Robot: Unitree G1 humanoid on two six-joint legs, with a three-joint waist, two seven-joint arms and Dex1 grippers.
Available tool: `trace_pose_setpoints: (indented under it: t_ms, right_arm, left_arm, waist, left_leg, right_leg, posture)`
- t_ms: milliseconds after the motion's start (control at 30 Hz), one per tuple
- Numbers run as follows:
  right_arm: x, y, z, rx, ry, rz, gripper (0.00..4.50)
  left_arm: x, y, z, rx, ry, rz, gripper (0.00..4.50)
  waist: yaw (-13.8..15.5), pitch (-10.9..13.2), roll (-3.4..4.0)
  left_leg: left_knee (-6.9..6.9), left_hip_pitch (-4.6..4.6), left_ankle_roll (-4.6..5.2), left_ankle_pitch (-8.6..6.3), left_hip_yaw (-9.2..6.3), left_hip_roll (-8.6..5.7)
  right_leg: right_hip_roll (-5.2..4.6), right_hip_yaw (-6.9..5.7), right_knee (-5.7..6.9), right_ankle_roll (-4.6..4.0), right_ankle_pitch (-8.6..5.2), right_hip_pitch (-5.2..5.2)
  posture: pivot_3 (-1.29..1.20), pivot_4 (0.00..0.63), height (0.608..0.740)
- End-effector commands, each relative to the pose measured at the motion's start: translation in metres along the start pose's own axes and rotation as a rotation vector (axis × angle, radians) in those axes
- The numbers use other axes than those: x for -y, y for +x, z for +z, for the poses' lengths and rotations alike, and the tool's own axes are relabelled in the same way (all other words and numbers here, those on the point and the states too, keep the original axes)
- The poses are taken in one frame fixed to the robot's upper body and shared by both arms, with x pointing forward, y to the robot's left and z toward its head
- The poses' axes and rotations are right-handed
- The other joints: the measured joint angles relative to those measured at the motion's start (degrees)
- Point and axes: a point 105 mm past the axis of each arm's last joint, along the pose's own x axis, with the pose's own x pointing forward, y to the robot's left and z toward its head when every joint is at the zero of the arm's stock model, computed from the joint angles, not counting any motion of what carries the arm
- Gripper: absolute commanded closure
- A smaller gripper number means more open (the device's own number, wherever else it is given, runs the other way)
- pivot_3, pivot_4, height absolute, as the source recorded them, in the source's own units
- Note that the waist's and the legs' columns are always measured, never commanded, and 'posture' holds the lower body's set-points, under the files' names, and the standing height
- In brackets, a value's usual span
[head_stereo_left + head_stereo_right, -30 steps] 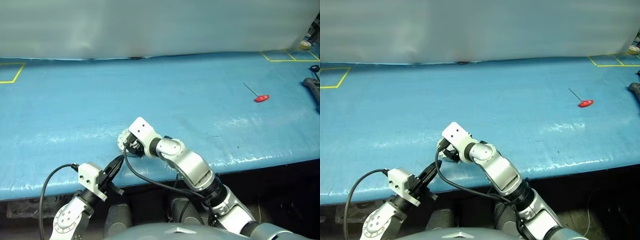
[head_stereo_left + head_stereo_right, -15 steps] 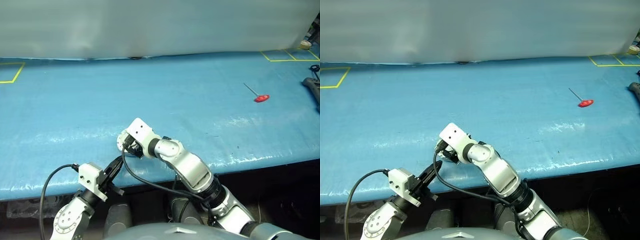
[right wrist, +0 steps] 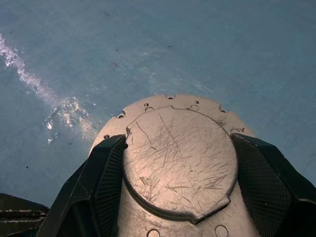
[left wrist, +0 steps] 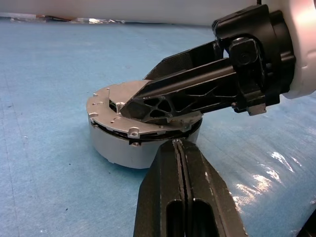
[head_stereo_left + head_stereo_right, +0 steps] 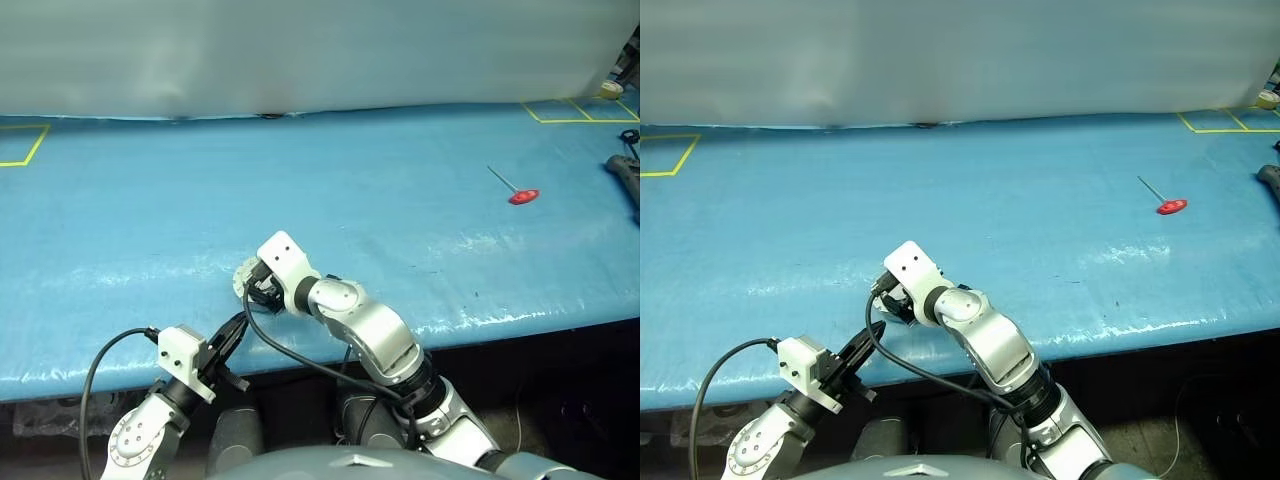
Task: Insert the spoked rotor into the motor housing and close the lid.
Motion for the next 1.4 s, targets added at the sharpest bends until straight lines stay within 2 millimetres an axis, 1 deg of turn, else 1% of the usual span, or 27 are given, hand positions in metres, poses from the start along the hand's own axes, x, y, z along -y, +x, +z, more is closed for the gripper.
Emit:
trace_pose_setpoints:
  t_ms: [33, 100, 167, 233, 367, 600, 700, 800, 933, 1033, 1100, 1200, 1267, 1333, 1400]
  right_arm:
    - [0.008, 0.003, -0.018, -0.046, -0.001, -0.050, 1.46]
    - [0.009, 0.004, -0.026, -0.052, -0.036, -0.062, 1.46]
    - [0.008, 0.005, -0.029, -0.043, -0.006, -0.055, 1.46]
    - [0.006, 0.006, -0.030, -0.026, -0.011, -0.043, 1.46]
    - [-0.001, 0.006, -0.030, 0.033, 0.037, 0.010, 1.46]
    - [-0.003, 0.005, -0.033, 0.023, 0.040, 0.045, 1.46]
    - [-0.004, 0.005, -0.033, 0.014, 0.032, 0.058, 1.46]
    - [-0.005, 0.005, -0.032, 0.010, 0.023, 0.064, 1.46]
    - [-0.005, 0.005, -0.034, -0.003, 0.011, 0.059, 1.46]
    - [-0.005, 0.005, -0.036, -0.011, 0.005, 0.060, 1.46]
    - [-0.006, 0.006, -0.036, -0.014, -0.004, 0.063, 1.46]
    - [-0.005, 0.007, -0.036, -0.013, -0.011, 0.058, 1.46]
    - [-0.005, 0.007, -0.035, -0.011, -0.014, 0.055, 1.46]
    - [-0.004, 0.006, -0.034, -0.008, -0.016, 0.053, 1.46]
    - [-0.003, 0.006, -0.034, -0.005, -0.017, 0.049, 1.46]
  left_arm:
    - [0.000, -0.001, 0.002, 0.007, -0.001, -0.005, 4.50]
    - [0.000, -0.001, 0.002, 0.007, 0.000, -0.005, 4.50]
    - [0.000, -0.001, 0.002, 0.006, 0.000, -0.005, 4.50]
    - [0.000, -0.002, 0.001, 0.004, 0.000, -0.007, 4.50]
    - [0.000, -0.002, 0.002, 0.003, 0.001, -0.007, 4.50]
    - [-0.002, -0.003, 0.006, 0.001, 0.014, -0.028, 4.50]
    - [-0.011, -0.003, 0.014, -0.020, 0.051, -0.037, 4.50]
    - [-0.031, 0.000, 0.023, -0.037, 0.040, 0.032, 4.50]
    - [-0.053, 0.009, 0.050, 0.011, 0.016, 0.104, 4.50]
    - [-0.060, 0.022, 0.066, 0.009, -0.044, 0.050, 4.50]
    - [-0.062, 0.032, 0.072, -0.015, -0.087, 0.009, 4.50]
    - [-0.063, 0.044, 0.074, -0.057, -0.142, -0.059, 4.50]
    - [-0.065, 0.054, 0.068, -0.121, -0.224, -0.104, 4.50]
    - [-0.069, 0.062, 0.059, -0.207, -0.242, -0.131, 4.50]
    - [-0.073, 0.067, 0.057, -0.244, -0.233, -0.141, 4.50]
  waist:
    - [0.0, 0.0, 0.00]
    - [0.0, 0.0, 0.00]
    - [0.0, 0.0, -0.01]
    - [-0.1, 0.0, -0.01]
    - [-0.1, 0.0, -0.02]
    - [-0.2, 0.0, -0.02]
    - [-0.1, 0.0, -0.01]
    - [-0.1, 0.0, -0.01]
    - [0.1, -0.1, -0.07]
    - [0.3, -0.1, -0.10]
    - [0.3, -0.1, -0.12]
    - [0.2, -0.1, -0.17]
    - [0.3, -0.1, -0.15]
    - [0.3, -0.1, -0.15]
    - [0.2, -0.1, -0.13]
  left_leg:
    - [0.00, 0.00, 0.00, 0.00, 0.00, 0.00]
    - [0.00, 0.02, 0.00, 0.00, -0.01, 0.01]
    - [0.00, 0.06, 0.00, 0.00, -0.01, 0.02]
    - [0.01, 0.07, -0.01, -0.01, -0.04, 0.02]
    - [0.01, 0.09, -0.02, -0.01, -0.05, 0.02]
    - [-0.03, 0.08, -0.04, -0.02, -0.05, 0.02]
    - [-0.05, 0.08, -0.04, -0.03, -0.06, 0.02]
    - [-0.05, 0.08, -0.04, -0.02, -0.06, 0.02]
    - [-0.04, 0.08, -0.03, -0.02, -0.06, 0.01]
    - [-0.02, 0.10, -0.03, -0.02, -0.07, 0.02]
    - [-0.01, 0.12, -0.02, -0.01, -0.04, 0.03]
    - [-0.01, 0.14, -0.02, -0.01, -0.02, 0.01]
    - [-0.01, 0.17, -0.02, -0.01, -0.02, 0.01]
    - [0.01, 0.25, -0.02, -0.01, -0.07, 0.03]
    - [0.01, 0.32, -0.02, -0.01, -0.16, 0.03]
  right_leg:
    - [0.00, 0.00, 0.00, 0.00, 0.00, 0.01]
    - [0.01, 0.00, 0.00, 0.00, 0.00, 0.02]
    - [0.01, 0.00, 0.00, 0.00, 0.00, 0.04]
    - [0.01, 0.00, 0.00, 0.00, 0.00, 0.05]
    - [0.01, 0.01, 0.00, 0.00, 0.00, 0.05]
    - [0.01, 0.01, -0.03, 0.00, 0.00, 0.03]
    - [0.02, -0.01, -0.03, 0.00, 0.00, 0.02]
    - [0.01, -0.02, -0.03, 0.00, 0.00, 0.03]
    - [0.02, -0.04, -0.03, 0.01, 0.00, 0.06]
    - [0.09, -0.08, -0.02, 0.01, 0.01, 0.12]
    - [0.12, -0.11, -0.02, 0.01, 0.01, 0.17]
    - [0.14, -0.09, -0.02, 0.02, 0.02, 0.27]
    - [0.19, -0.09, -0.01, 0.03, 0.02, 0.55]
    - [0.28, -0.14, -0.01, 0.01, 0.01, 0.62]
    - [0.34, -0.15, -0.02, -0.01, 0.00, 0.75]
  posture:
    - [0.00, 0.150, 0.740]
    - [0.00, 0.150, 0.740]
    - [0.00, 0.150, 0.740]
    - [0.00, 0.150, 0.740]
    - [0.00, 0.150, 0.740]
    - [0.00, 0.150, 0.740]
    - [0.00, 0.150, 0.740]
    - [0.00, 0.150, 0.740]
    - [0.00, 0.150, 0.740]
    - [0.00, 0.150, 0.740]
    - [0.00, 0.150, 0.740]
    - [0.00, 0.150, 0.740]
    - [0.00, 0.150, 0.740]
    - [0.00, 0.150, 0.740]
    - [0.00, 0.150, 0.740]
